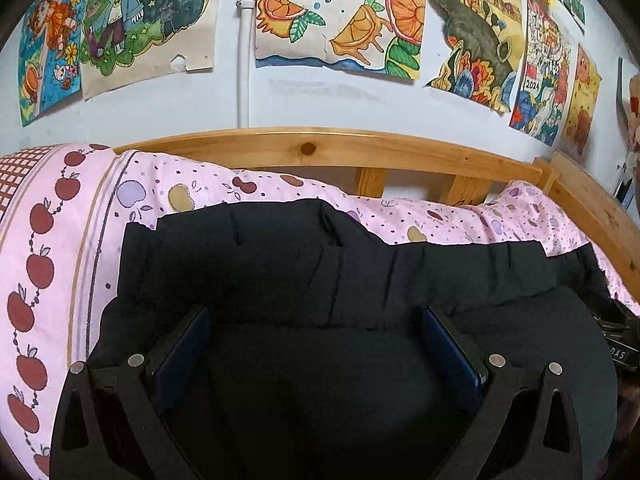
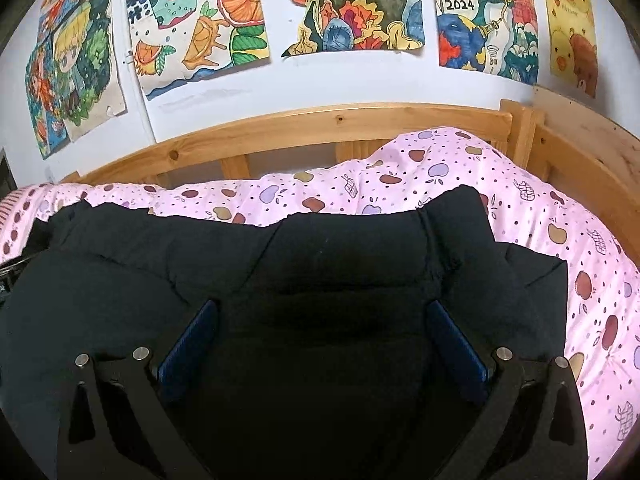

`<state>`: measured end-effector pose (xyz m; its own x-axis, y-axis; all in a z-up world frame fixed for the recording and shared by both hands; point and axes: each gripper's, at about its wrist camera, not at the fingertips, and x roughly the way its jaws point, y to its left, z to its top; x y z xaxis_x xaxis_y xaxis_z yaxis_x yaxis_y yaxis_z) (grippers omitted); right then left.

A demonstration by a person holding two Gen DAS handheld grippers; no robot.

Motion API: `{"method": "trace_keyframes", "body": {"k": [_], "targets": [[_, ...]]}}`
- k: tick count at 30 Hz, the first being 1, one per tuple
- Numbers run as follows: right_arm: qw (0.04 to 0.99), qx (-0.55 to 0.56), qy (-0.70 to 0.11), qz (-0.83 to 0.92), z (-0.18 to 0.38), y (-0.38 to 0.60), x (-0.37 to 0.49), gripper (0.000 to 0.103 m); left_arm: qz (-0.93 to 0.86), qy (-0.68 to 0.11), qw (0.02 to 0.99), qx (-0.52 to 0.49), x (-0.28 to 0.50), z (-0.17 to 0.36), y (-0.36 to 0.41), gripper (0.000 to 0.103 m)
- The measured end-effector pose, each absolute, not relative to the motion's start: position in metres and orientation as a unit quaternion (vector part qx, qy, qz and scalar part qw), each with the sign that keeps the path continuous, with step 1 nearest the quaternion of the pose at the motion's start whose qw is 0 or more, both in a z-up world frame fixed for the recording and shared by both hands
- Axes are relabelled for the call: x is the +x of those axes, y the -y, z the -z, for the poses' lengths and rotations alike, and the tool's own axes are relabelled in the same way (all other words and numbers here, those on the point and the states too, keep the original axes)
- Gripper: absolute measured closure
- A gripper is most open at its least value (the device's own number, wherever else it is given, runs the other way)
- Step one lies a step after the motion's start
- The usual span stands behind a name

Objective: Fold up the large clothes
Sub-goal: 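Grasp the edge of the folded black jacket with both grippers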

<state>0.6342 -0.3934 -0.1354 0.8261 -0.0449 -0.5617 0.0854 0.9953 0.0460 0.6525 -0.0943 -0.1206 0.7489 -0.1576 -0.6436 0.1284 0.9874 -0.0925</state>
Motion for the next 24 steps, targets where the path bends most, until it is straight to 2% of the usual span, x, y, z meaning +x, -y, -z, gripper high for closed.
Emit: {"method": "trace_keyframes", "body": {"k": [24], "targets": [[0.967, 0.032, -0.249, 0.039, 0.135, 0.395, 0.616, 0.001, 0.069, -0.306, 0.949, -0.016, 0.637, 0.124, 0.093, 0.0]]}}
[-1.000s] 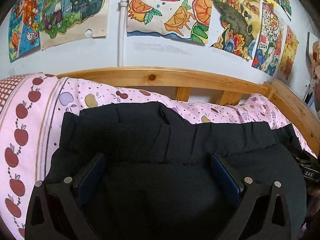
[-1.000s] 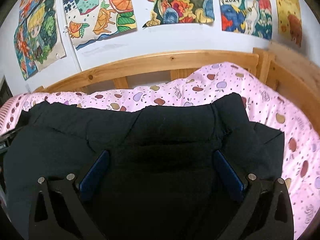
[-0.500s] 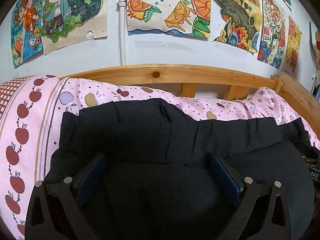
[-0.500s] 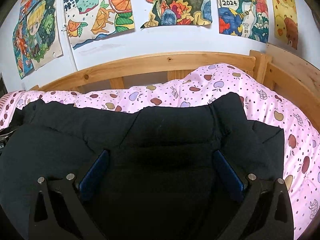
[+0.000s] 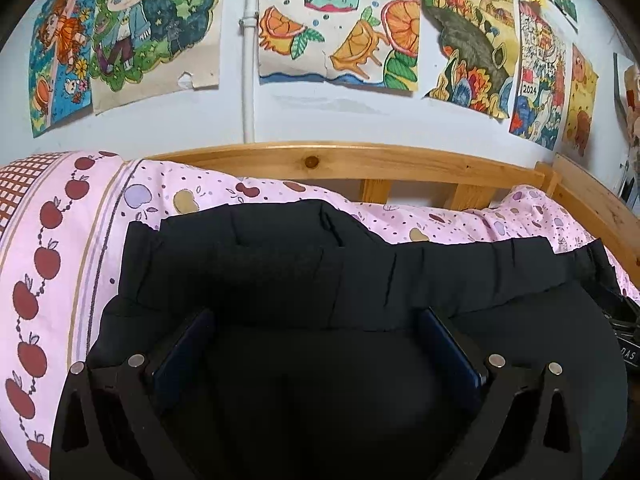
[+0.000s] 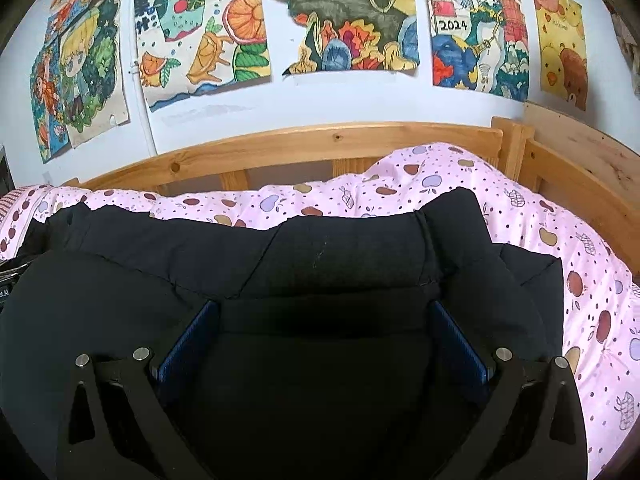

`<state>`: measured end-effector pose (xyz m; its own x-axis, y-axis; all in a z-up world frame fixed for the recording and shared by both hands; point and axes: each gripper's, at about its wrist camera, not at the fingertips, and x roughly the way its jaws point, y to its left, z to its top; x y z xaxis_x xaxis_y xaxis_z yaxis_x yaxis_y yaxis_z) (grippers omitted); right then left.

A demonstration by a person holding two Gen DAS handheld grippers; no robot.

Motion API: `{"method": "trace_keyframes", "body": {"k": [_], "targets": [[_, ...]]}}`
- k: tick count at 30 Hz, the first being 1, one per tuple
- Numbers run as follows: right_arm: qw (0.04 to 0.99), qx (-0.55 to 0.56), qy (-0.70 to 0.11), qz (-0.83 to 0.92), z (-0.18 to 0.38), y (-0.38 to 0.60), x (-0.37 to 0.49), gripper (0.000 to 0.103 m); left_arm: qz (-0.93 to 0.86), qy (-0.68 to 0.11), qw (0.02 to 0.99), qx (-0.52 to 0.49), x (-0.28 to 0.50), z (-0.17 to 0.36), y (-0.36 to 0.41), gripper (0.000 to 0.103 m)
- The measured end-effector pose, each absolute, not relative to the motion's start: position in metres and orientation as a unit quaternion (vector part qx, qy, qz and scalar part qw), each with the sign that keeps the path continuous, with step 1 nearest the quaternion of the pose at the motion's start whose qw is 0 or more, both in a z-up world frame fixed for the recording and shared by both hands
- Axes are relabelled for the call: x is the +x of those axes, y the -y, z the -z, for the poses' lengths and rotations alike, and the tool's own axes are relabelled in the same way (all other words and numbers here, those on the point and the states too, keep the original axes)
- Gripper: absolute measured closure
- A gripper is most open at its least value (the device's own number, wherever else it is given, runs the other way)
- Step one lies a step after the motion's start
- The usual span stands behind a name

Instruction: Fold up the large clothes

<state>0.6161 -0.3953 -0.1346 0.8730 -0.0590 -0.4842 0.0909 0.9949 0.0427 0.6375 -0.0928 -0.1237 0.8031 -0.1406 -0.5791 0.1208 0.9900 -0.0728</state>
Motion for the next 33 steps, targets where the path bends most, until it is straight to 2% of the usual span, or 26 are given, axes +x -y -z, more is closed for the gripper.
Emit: {"method": "trace_keyframes", "body": {"k": [8, 15, 23, 33], "targets": [[0.982, 0.013, -0.178, 0.067, 0.123, 0.388, 0.581, 0.001, 0.065, -0.245, 0.967, -0.018, 0.609, 0.115, 0.087, 0.0], [0.989, 0.011, -0.102, 0.103, 0.086, 0.395, 0.534, 0.001, 0.027, -0.171, 0.985, -0.022, 0.569, 0.078, 0.072, 0.0], [0.982, 0.04, -0.126, 0.132, 0.062, 0.437, 0.502, 0.001, 0.025, -0.208, 0.97, -0.122, 0.558, 0.053, 0.0, 0.0], [0.967, 0.05, -0.227, 0.108, 0.086, 0.472, 0.5, 0.001, 0.073, -0.273, 0.95, -0.132, 0.56, 0.078, -0.042, 0.0]]}}
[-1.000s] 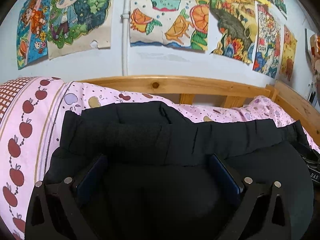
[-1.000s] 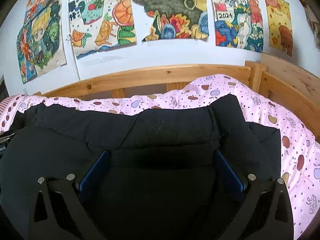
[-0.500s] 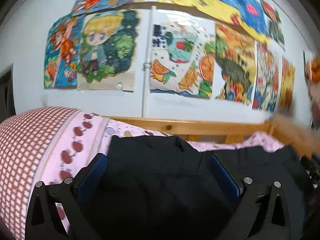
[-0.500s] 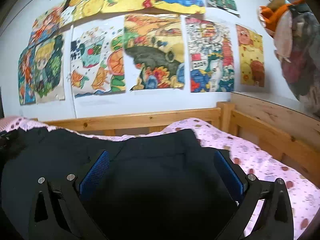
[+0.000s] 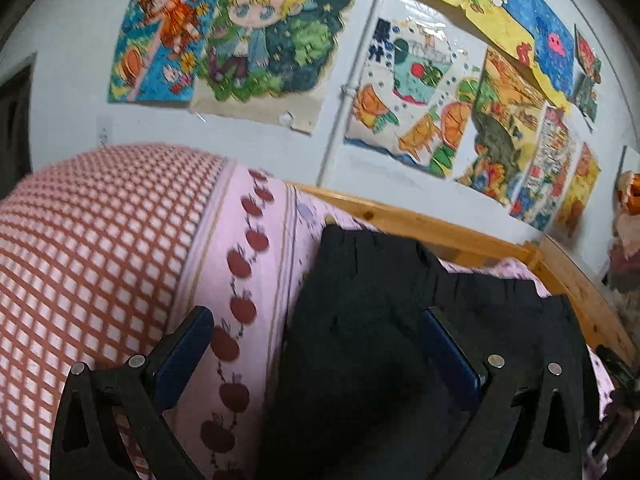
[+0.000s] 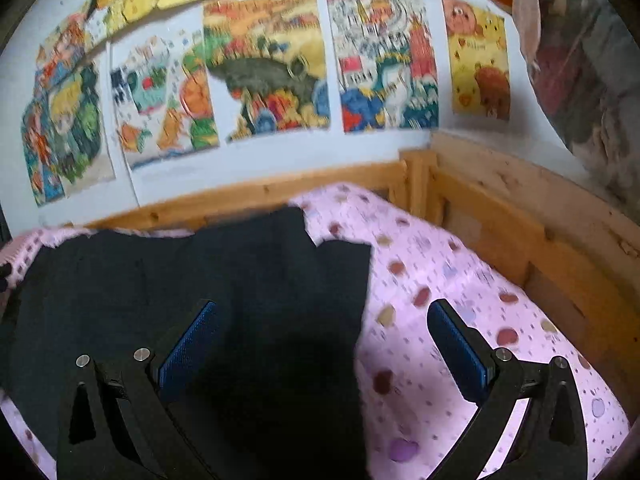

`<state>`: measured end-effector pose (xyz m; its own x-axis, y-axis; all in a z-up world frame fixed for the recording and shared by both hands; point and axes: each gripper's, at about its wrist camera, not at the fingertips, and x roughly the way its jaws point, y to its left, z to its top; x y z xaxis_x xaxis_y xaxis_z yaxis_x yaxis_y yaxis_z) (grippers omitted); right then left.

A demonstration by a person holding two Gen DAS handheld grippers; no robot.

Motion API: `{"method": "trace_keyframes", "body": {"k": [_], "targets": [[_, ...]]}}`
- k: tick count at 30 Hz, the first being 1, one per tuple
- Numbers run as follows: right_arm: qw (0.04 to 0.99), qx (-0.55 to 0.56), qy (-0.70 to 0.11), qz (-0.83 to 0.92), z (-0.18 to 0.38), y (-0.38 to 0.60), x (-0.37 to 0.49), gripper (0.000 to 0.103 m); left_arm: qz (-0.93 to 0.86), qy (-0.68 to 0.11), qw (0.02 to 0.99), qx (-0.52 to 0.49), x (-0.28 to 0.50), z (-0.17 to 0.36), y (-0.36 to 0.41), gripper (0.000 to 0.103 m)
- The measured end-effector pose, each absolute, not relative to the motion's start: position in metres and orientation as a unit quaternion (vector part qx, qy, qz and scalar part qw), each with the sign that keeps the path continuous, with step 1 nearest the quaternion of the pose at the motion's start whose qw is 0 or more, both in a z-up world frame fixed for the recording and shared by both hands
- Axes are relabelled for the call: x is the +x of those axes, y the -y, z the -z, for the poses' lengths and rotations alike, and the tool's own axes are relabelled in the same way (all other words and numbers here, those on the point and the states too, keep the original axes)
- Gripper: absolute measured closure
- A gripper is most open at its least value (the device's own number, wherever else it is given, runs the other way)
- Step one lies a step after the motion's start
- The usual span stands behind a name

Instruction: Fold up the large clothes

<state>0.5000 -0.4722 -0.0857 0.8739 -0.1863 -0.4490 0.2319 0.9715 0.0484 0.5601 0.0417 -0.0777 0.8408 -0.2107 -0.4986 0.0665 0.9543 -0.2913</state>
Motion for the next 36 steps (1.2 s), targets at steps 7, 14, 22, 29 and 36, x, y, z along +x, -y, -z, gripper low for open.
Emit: {"method": "trace_keyframes", "body": {"k": [7, 14, 22, 29, 36], "targets": [[0.954, 0.062, -0.285, 0.075, 0.115, 0.48, 0.514, 0.001, 0.148, -0.293, 0.942, -0.072, 0.565, 0.097, -0.021, 0.0], [0.947, 0.074, -0.308, 0.054, 0.135, 0.481, 0.523, 0.001, 0.176, -0.332, 0.927, -0.014, 0.574, 0.112, 0.002, 0.0], [0.942, 0.112, -0.315, 0.021, 0.152, 0.49, 0.525, 0.001, 0.24, -0.396, 0.883, -0.078, 0.591, 0.137, -0.009, 0.0], [0.941, 0.129, -0.313, 0.005, 0.159, 0.494, 0.527, 0.001, 0.27, -0.407, 0.867, -0.099, 0.594, 0.148, -0.011, 0.0], [0.938, 0.137, -0.316, -0.048, 0.168, 0.491, 0.527, 0.001, 0.284, -0.405, 0.862, -0.106, 0.595, 0.151, -0.012, 0.0]]}}
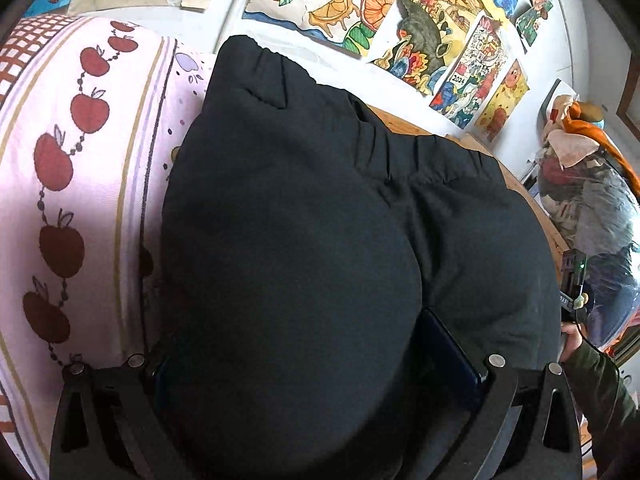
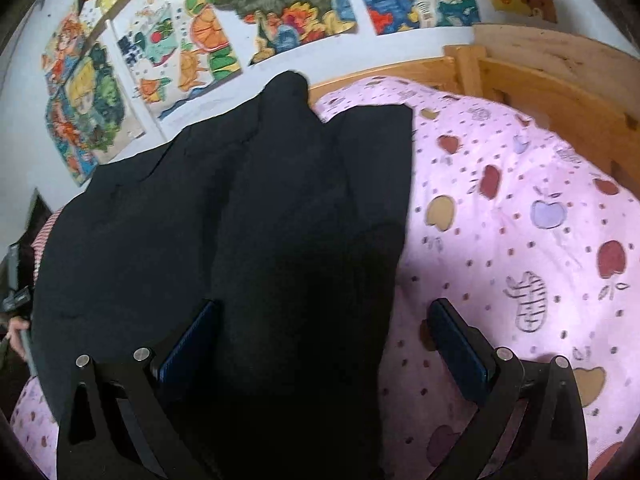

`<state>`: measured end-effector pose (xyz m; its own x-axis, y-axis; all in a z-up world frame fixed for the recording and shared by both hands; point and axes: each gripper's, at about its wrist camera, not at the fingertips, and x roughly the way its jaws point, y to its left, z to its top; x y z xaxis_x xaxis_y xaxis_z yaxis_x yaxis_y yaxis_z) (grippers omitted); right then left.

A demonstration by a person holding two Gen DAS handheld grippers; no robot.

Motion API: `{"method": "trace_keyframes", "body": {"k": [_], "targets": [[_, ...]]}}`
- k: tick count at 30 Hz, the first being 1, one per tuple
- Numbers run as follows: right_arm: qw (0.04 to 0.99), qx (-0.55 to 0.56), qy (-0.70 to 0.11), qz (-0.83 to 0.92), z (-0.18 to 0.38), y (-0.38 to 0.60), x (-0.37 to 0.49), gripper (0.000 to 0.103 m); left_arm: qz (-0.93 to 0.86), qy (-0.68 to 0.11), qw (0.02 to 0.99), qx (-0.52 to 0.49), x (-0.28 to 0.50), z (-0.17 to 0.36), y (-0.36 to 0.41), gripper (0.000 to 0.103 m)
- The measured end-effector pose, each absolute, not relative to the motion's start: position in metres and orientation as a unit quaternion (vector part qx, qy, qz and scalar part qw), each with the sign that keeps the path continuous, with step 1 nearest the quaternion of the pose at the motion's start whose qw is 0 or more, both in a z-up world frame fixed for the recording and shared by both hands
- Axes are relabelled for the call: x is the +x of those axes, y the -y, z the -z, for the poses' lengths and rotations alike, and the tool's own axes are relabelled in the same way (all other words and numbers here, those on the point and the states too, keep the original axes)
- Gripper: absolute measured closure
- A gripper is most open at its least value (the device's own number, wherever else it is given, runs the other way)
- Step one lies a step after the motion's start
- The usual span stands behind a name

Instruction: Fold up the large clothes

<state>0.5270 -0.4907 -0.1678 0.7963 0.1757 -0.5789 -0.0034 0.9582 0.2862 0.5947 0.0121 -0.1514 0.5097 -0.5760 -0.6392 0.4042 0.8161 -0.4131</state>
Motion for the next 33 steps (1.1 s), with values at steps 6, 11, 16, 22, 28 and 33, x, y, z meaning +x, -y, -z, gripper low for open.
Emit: {"method": "trace_keyframes", "body": {"k": [6, 11, 16, 22, 28, 33], "targets": [[0.92, 0.144, -0.338, -0.139, 0.176, 0.479, 0.532, 0.001, 0.29, -0.4, 0.863, -0.108, 0.593, 0.152, -0.012, 0.0], [0.914, 0.159, -0.345, -0.14, 0.181, 0.48, 0.536, 0.001, 0.292, -0.396, 0.864, -0.107, 0.592, 0.154, -0.012, 0.0], [0.915, 0.161, -0.344, -0.138, 0.183, 0.475, 0.537, 0.001, 0.294, -0.396, 0.863, -0.108, 0.592, 0.154, -0.011, 0.0], [0.917, 0.161, -0.343, -0.128, 0.18, 0.475, 0.536, 0.001, 0.292, -0.402, 0.861, -0.106, 0.594, 0.152, -0.008, 0.0], [0.906, 0.179, -0.371, -0.099, 0.173, 0.475, 0.536, 0.001, 0.283, -0.431, 0.849, -0.12, 0.597, 0.144, -0.006, 0.0], [0.888, 0.219, -0.397, -0.077, 0.166, 0.471, 0.539, 0.001, 0.276, -0.458, 0.833, -0.139, 0.594, 0.137, 0.0, 0.002]]}}
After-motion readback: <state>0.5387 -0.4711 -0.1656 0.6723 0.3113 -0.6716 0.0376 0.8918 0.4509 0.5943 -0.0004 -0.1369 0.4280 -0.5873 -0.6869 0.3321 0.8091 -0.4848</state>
